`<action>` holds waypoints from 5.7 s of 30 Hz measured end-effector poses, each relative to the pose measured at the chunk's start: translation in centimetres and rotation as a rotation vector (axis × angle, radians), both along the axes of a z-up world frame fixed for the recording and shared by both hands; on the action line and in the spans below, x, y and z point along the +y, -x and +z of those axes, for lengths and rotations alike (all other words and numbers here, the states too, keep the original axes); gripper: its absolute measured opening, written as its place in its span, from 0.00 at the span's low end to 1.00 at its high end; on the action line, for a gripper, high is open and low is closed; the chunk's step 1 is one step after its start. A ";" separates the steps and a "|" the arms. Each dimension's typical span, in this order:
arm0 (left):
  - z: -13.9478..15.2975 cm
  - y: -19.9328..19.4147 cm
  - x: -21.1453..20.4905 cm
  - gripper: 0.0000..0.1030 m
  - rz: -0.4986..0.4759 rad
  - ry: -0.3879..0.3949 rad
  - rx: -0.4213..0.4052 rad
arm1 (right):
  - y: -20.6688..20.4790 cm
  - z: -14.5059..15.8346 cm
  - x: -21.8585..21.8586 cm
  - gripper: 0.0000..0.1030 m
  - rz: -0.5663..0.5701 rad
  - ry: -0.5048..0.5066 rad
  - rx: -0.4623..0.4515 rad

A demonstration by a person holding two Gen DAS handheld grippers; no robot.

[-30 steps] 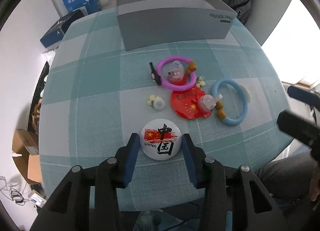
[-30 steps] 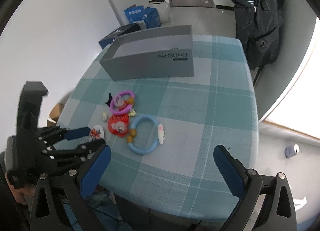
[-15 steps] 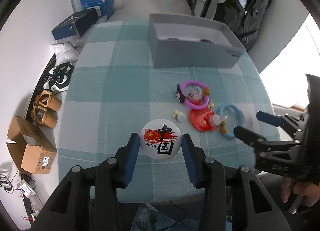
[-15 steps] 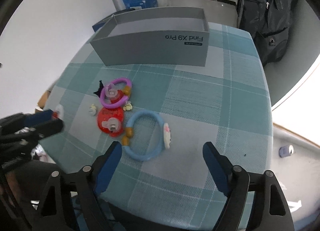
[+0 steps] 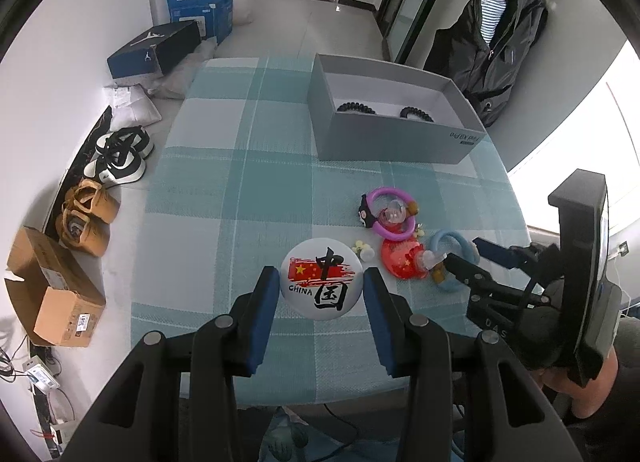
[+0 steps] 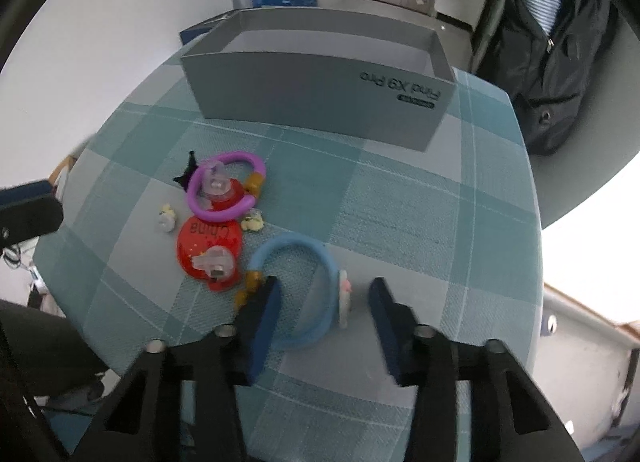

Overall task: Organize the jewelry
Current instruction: 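Grasp the white China badge with the left gripper while the right grasps the blue bangle, then carry the badge and blue bangle over the grey box and lower them, then open both grippers in the box and withdraw them, then lower the right gripper onto the red badge and close it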

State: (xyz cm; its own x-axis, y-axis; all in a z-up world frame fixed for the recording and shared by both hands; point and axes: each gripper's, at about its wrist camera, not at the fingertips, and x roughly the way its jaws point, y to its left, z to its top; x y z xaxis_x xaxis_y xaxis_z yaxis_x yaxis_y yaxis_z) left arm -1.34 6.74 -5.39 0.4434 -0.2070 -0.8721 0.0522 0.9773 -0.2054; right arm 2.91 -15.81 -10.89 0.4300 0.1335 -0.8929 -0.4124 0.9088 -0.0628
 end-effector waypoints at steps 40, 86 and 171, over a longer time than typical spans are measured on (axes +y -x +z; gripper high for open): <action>5.5 -1.7 -1.3 0.37 0.004 0.138 -0.077 | -1.5 10.5 -5.2 0.12 -0.078 -0.398 -0.058; 1.8 -16.6 -4.6 0.37 -0.095 0.165 0.078 | -16.6 7.2 -3.1 0.12 -0.078 -0.369 0.057; -2.0 1.0 2.4 0.83 0.164 -0.058 -0.058 | -0.1 1.4 1.1 0.54 0.039 -0.273 0.086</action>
